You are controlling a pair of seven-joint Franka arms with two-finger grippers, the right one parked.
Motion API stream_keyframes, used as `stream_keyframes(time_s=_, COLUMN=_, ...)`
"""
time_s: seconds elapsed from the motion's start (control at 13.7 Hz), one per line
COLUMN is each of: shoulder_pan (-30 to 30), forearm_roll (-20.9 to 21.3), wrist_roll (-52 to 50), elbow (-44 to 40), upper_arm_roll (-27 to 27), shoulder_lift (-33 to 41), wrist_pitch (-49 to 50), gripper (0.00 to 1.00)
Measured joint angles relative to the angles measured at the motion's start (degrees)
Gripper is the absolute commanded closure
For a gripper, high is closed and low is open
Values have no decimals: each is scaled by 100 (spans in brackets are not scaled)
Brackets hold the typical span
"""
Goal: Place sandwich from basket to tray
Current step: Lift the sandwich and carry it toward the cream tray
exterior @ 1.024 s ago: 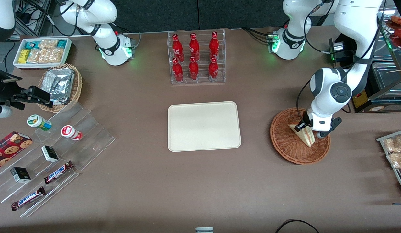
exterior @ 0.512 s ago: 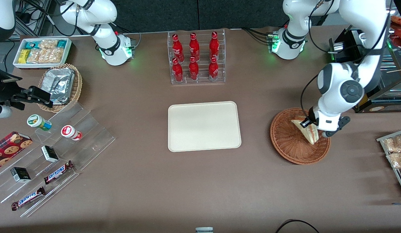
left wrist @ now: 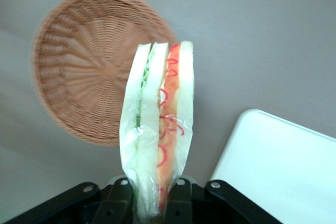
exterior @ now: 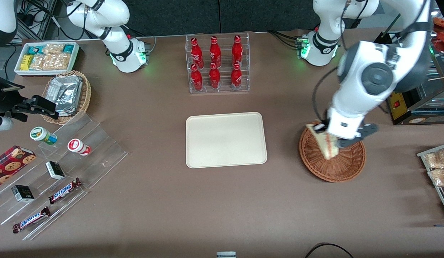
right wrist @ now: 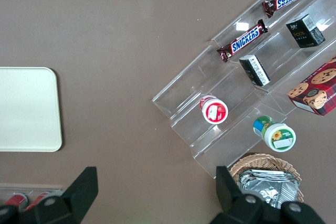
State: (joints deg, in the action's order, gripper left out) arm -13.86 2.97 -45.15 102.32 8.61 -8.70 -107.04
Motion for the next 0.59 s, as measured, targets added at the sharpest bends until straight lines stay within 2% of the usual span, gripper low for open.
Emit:
stream_keyframes(time_s=0.22, shoulder_pan=-805, forearm_roll=5, wrist_roll=-444, elbow=-408, upper_arm_roll=19, shoulder_lift=-595, wrist_pitch=-5, gripper=95)
stream_keyframes(time_s=0.51, shoulder_pan=-1583, forearm_roll=6, wrist_roll=-822, elbow=-1196, upper_arm_roll=21, shoulder_lift=-1535, wrist_pitch=-12, gripper=95)
stream_keyframes(time_s=0.59, shoulder_pan=-1737, forearm_roll=7, wrist_roll=-881, elbow=-1350, upper_arm_roll=20, shoulder_lift=-1741, wrist_pitch=-16, gripper=91)
